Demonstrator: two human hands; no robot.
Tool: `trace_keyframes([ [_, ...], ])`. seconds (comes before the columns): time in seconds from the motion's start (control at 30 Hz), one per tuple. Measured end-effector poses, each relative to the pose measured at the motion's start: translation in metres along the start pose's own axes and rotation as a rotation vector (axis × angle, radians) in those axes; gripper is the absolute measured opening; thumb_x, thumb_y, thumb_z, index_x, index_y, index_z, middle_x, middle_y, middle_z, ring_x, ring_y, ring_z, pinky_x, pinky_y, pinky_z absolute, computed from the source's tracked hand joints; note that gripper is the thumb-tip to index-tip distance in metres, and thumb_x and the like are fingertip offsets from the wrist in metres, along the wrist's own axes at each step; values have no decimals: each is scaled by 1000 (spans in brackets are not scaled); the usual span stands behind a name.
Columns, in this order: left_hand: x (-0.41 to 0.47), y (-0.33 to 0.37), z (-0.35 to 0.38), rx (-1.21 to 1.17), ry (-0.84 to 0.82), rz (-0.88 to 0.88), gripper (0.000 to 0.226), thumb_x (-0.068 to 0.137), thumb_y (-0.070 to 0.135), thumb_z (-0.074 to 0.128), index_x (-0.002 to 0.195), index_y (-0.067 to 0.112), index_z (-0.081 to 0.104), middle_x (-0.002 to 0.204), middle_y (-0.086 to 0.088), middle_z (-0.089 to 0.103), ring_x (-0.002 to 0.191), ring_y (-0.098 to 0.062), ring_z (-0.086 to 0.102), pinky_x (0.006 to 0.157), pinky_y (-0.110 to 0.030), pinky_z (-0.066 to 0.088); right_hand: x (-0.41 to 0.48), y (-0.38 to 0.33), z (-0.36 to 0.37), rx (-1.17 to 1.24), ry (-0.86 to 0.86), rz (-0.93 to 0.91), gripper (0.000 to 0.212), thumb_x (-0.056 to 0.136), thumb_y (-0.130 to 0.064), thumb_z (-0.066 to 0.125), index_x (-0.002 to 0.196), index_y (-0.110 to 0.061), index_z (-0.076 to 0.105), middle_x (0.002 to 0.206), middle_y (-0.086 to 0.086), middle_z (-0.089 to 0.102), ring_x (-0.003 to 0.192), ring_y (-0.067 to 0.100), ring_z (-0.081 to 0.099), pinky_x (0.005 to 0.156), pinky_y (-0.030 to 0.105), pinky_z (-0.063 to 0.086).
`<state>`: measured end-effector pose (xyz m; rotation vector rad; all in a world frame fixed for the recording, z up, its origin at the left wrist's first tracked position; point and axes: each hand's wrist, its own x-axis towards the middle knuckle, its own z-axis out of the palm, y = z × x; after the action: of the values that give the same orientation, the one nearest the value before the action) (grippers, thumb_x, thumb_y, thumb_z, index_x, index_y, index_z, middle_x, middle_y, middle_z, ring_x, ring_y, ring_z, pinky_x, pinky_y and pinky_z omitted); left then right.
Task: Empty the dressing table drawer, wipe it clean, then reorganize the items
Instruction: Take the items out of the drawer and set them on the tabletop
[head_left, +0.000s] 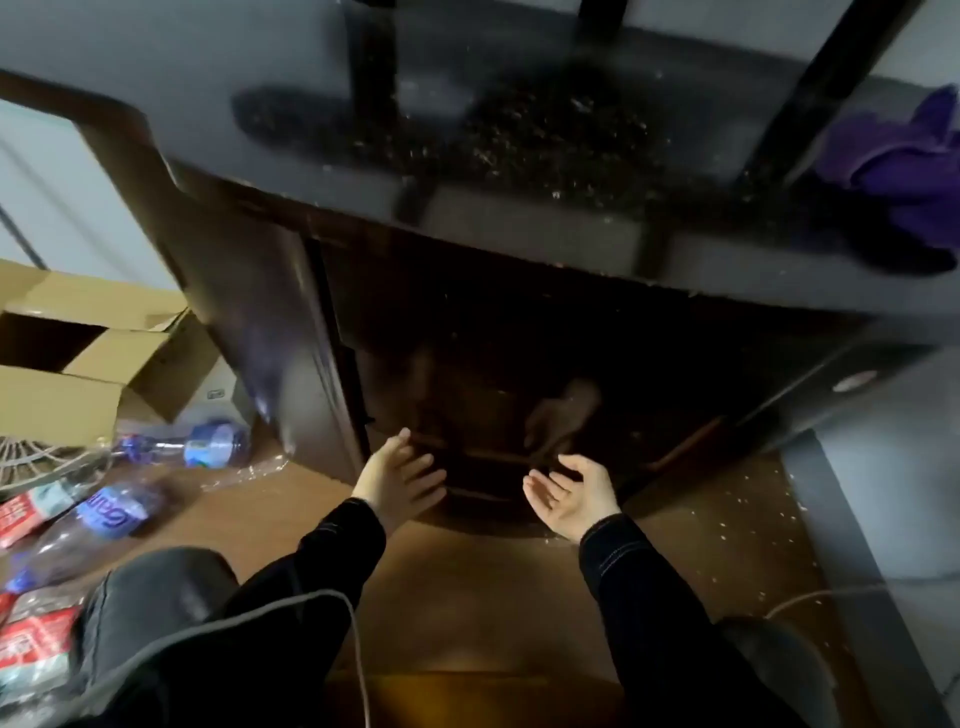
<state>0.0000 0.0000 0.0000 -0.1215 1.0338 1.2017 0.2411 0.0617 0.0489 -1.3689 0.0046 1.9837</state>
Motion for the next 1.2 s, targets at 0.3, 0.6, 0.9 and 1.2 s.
trace_keyframes([
  [0.3,-12,-5,17,-163,-88,69,89,87,52,68,156,13,27,143,-20,51,120,-38,61,97,-49,52,-3,14,5,232,24,-110,52,94,-20,61,140,-1,48,121,22,60,108,35,64,80,42,56],
  [0.6,-13,-6,25,-265,-68,94,88,88,60,62,154,11,32,141,-18,50,104,-28,63,77,-36,54,-4,8,-5,306,-59,-128,56,95,-25,60,145,-5,44,129,20,55,102,26,63,76,36,53],
  [0.9,-50,-35,-17,-83,36,8,75,97,66,36,139,5,46,113,-16,64,81,-26,54,73,-35,42,-23,45,-54,70,11,-64,51,97,-17,51,145,-1,41,108,15,52,72,20,47,66,31,42],
  [1.2,-132,15,-72,378,417,279,27,102,38,52,115,15,54,108,-19,63,80,-29,60,77,-41,46,-101,60,-108,-370,48,-90,27,101,-19,51,121,-4,61,113,17,71,87,26,64,69,33,50],
])
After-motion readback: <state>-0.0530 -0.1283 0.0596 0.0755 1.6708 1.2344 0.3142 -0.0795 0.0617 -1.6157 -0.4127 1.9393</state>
